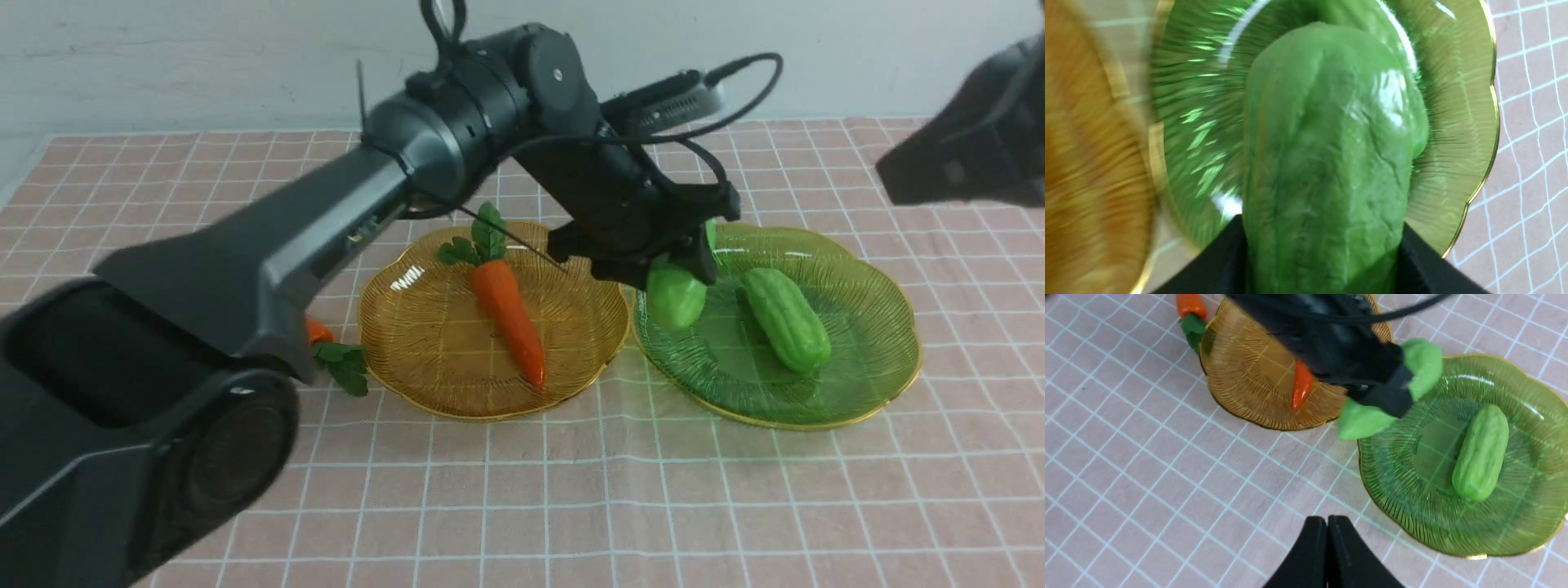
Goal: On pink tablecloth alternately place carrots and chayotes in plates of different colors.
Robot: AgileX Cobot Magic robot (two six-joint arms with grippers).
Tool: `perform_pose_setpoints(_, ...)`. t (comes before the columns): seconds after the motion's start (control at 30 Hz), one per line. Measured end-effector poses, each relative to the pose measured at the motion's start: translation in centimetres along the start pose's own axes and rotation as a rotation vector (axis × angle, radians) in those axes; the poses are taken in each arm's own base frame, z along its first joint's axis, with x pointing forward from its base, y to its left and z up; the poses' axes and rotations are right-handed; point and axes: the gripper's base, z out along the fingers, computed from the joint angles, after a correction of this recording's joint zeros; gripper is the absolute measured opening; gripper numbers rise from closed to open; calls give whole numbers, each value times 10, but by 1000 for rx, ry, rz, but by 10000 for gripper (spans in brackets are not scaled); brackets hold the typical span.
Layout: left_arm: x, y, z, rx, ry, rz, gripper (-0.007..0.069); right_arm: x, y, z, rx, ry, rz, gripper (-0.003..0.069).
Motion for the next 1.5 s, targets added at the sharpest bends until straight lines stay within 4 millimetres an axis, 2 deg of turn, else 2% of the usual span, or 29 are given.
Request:
perform_pose_setpoints(0.1,-3,-4,25,31,29,6,369,19,6,-25,5,-38,8,-17)
perform_pose_setpoints(0.17,-4,-3,34,45,49,2,407,27,10,-41,11,-77,10,-17)
perform_pose_setpoints(0.2,-5,-1,38,47,64,-5,457,31,13,-52,15,-107,5,-17)
perform_pose_setpoints(0.23,-5,-1,38,47,64,-5,457,31,13,-52,15,-107,5,-17)
perform_pose_setpoints(0.3,-8,3,33,46,74,-28,516,36,14,-63,25,-137,-1,-17)
perform_pose_setpoints(0.37,-13,7,26,46,73,-46,526,38,15,-69,37,-152,-8,-17)
perform_pose_setpoints(0.47,-26,22,2,36,76,-85,487,40,14,-71,58,-155,-15,-17)
perform_pose_setpoints(0.5,-28,25,0,35,68,-89,481,40,13,-71,61,-154,-16,-17)
perform_pose_setpoints(0.6,-47,39,-36,11,-16,-81,340,40,11,-70,86,-146,-23,-17)
perform_pose_setpoints(0.63,-55,46,-57,-6,-65,-64,262,40,11,-70,89,-144,-23,-17)
perform_pose_setpoints(0.67,-59,49,-72,-20,-96,-42,221,40,10,-70,91,-144,-20,-17)
perform_pose_setpoints(0.7,-66,59,-96,-46,-146,-21,137,40,10,-70,93,-144,-19,-17)
perform_pose_setpoints(0.73,-68,63,-111,-61,-173,-7,101,40,10,-70,94,-144,-18,-17)
perform_pose_setpoints(0.77,-71,69,-144,-93,-231,13,52,40,10,-70,94,-144,-13,-17)
perform_pose_setpoints(0.83,-65,90,-201,-153,-300,-25,9,40,10,-70,93,-144,-7,-17)
perform_pose_setpoints(0.87,-55,100,-226,-188,-313,-58,5,40,10,-70,93,-144,-6,-17)
perform_pose_setpoints(0.9,-45,105,-244,-221,-320,-77,4,40,10,-70,93,-144,-5,-17)
perform_pose_setpoints(0.97,-25,124,-255,-292,-284,-142,11,40,10,-70,92,-145,-3,-17)
perform_pose_setpoints(1.07,8,164,-254,-468,-195,-302,65,40,10,-70,92,-145,-1,-17)
perform_pose_setpoints(1.13,20,188,-240,-565,-138,-402,135,40,10,-70,92,-145,-1,-17)
perform_pose_setpoints(1.17,25,200,-230,-607,-124,-449,193,40,10,-69,92,-144,-1,-17)
perform_pose_setpoints(1.37,15,235,-184,-592,-174,-612,445,35,8,-58,82,-110,11,-17)
perform_pose_setpoints(1.43,11,246,-165,-560,-178,-669,509,33,6,-50,79,-90,15,-17)
perform_pose_setpoints(1.5,9,253,-152,-530,-181,-713,535,30,5,-42,75,-68,19,-17)
